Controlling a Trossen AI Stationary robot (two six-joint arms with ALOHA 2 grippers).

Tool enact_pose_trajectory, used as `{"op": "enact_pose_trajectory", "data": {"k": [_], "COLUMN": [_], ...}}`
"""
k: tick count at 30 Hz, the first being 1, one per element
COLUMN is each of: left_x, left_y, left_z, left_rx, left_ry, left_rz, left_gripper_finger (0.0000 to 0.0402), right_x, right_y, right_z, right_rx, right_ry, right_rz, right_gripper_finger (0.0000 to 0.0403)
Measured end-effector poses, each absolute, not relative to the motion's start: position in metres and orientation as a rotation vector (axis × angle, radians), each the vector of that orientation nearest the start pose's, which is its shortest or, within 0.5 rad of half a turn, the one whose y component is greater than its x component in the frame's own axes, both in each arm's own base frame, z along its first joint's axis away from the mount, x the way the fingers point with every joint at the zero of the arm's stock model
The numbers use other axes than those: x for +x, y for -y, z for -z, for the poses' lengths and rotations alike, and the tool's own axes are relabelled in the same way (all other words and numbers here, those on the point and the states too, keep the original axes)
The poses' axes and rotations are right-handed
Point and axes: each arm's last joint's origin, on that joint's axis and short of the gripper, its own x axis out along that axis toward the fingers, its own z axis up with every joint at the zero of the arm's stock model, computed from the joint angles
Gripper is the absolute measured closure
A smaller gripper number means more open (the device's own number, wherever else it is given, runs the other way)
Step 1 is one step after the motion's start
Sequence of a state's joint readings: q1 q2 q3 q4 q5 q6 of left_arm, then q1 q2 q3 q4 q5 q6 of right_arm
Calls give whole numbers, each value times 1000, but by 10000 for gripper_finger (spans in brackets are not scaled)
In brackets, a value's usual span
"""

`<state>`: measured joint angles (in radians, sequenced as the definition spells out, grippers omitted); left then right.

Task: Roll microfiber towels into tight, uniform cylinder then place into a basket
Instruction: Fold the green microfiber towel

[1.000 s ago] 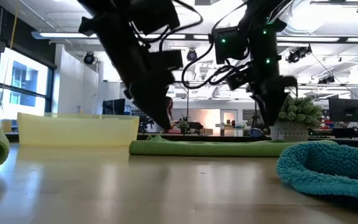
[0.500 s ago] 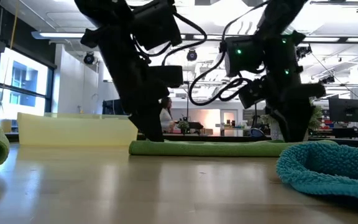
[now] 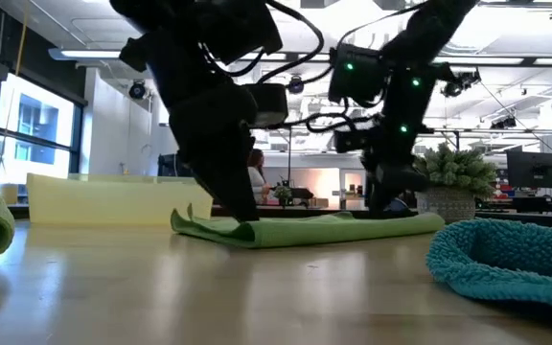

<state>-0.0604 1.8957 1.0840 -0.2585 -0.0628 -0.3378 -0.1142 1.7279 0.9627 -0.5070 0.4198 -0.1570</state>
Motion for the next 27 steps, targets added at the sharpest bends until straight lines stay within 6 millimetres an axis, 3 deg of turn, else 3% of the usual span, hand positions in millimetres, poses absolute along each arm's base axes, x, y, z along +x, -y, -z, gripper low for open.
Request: {"op": "enact_pose_trajectory", "data": {"k": [6, 9, 18, 24, 27], "left_x": [367, 365, 351, 348, 349], "left_y": [5, -7, -33, -25, -15], "left_z": [-147, -147, -143, -142, -142], "left_rx": [-136, -102, -107, -147, -173], "left_ry": [-1037, -1071, -1215, -1249, -1250], "left_rz": [-254, -273, -330, -299, -250], "left_gripper_finger": [287, 287, 287, 287, 287], "right_x": [308, 309, 299, 285, 282], "right_y": [43, 35, 7, 0, 4], "right_z": [-179, -181, -152, -135, -131], "right_rx": [-129, 20, 231, 221, 129], "right_ry": [-1398, -1384, -1301, -1334, -1306], "right_rz": [440, 467, 586, 601, 622], "right_gripper_finger": [274, 274, 274, 274, 274]}}
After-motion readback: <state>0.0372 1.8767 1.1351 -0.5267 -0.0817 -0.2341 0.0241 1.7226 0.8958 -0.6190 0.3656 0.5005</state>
